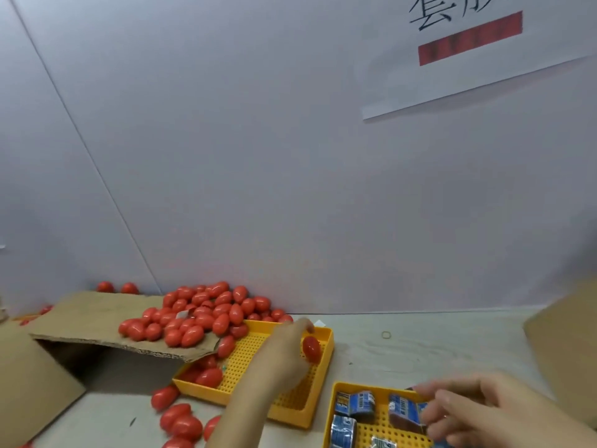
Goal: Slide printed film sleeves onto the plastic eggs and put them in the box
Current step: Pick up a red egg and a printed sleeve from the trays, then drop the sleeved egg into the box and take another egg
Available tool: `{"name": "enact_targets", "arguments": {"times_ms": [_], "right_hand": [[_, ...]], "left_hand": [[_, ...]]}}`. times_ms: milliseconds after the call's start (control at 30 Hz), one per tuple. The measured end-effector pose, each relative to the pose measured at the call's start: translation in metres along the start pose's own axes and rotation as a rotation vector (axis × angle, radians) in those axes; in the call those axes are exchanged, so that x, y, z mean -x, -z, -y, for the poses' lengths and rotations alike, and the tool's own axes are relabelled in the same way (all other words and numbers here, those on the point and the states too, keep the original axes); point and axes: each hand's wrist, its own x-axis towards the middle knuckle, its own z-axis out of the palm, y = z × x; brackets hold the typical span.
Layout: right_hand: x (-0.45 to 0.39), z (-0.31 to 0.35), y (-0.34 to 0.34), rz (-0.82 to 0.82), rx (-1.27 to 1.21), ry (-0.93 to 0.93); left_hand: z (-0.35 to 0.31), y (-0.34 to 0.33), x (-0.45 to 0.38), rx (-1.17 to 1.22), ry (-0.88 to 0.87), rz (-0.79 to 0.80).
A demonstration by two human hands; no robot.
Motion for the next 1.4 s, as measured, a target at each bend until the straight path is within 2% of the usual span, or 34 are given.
{"name": "enact_targets", "arguments": {"times_ms": [100, 200, 333, 400, 467, 633, 800, 933, 1133, 1267, 1400], "right_hand": [[-0.002, -0.002, 0.002, 0.009, 0.027, 0.018], [-0.005, -0.003, 0.000, 0.006, 0.122, 0.025], [-0.006, -0.004, -0.001, 0.022, 0.224, 0.031], [-0.004, -0.003, -0.002, 0.020, 0.274, 0.036], [-0.001, -0.002, -0.003, 0.013, 0.353, 0.047], [0.005, 0.003, -0.011, -0.010, 0.598, 0.080], [0.009, 0.000, -0.023, -0.101, 0.774, 0.172], [0.010, -0.001, -0.035, -0.051, 0.824, 0.173], [0.016, -0.002, -0.051, 0.025, 0.909, 0.119], [0.019, -0.007, -0.056, 0.010, 0.969, 0.075], [0.016, -0.020, -0.057, -0.017, 1.075, 0.177]], "left_hand": [[-0.016, 0.002, -0.016, -0.105, -0.059, 0.105], [-0.022, 0.003, -0.024, -0.183, -0.052, 0.133], [-0.022, 0.007, -0.019, -0.247, -0.028, 0.016], [-0.027, 0.010, -0.011, -0.193, -0.020, -0.085], [-0.038, 0.011, 0.001, -0.020, -0.010, -0.162], [-0.078, -0.015, 0.049, 0.724, 0.036, -0.354], [-0.093, -0.045, 0.076, 1.317, 0.102, -0.205], [-0.082, -0.038, 0.071, 1.586, 0.052, -0.192], [-0.071, -0.045, 0.058, 1.625, 0.020, -0.185], [-0.076, -0.052, 0.057, 1.514, -0.018, -0.107], [-0.076, -0.052, 0.059, 1.445, -0.029, -0.082]]}}
